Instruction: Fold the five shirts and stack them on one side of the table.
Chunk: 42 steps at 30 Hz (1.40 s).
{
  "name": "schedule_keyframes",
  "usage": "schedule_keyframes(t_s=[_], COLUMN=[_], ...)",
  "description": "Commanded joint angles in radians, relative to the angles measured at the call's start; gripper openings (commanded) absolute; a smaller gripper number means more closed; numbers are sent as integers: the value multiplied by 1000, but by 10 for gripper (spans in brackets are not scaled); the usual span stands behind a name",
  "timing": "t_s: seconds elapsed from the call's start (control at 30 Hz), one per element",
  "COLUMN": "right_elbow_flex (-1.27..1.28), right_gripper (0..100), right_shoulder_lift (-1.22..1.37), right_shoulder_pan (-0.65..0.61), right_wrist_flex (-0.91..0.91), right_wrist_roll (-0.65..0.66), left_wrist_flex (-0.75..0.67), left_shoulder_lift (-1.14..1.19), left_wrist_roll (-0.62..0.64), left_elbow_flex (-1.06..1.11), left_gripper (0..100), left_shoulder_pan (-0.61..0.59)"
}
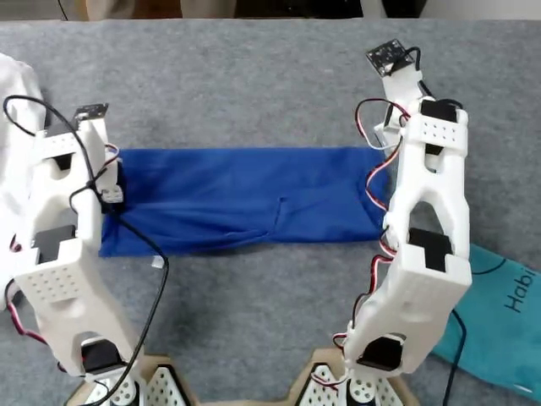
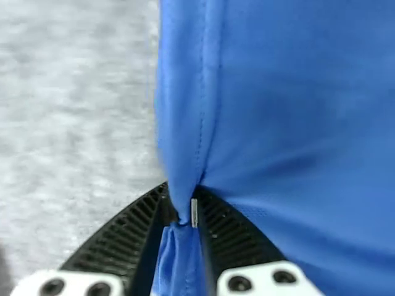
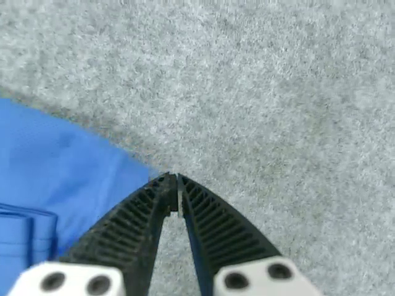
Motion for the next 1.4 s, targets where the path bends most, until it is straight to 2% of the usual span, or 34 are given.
schedule_keyframes(t_s=[0.0,0.23,0.43,0.6,0.9,1.1,1.37], right_elbow_flex=[-53,-54,-81,-79,-76,-77,-77], right_gripper=[7,7,7,7,7,7,7], right_shoulder_lift=[-4,-4,1,1,2,2,2], right_shoulder_pan=[10,44,68,67,67,68,68], right_wrist_flex=[-20,-57,-63,-63,-63,-63,-63], right_wrist_roll=[-8,-74,-130,-129,-127,-127,-127], left_wrist_flex=[-14,-6,43,172,301,356,368], left_shoulder_lift=[-7,-8,-10,-10,-1,-1,-5], left_wrist_roll=[-3,-3,-3,-2,158,180,181], left_elbow_flex=[-55,-189,-293,-420,-657,-681,-683], left_gripper=[19,19,19,19,19,19,19], left_shoulder_pan=[-106,-232,-224,-100,233,457,626])
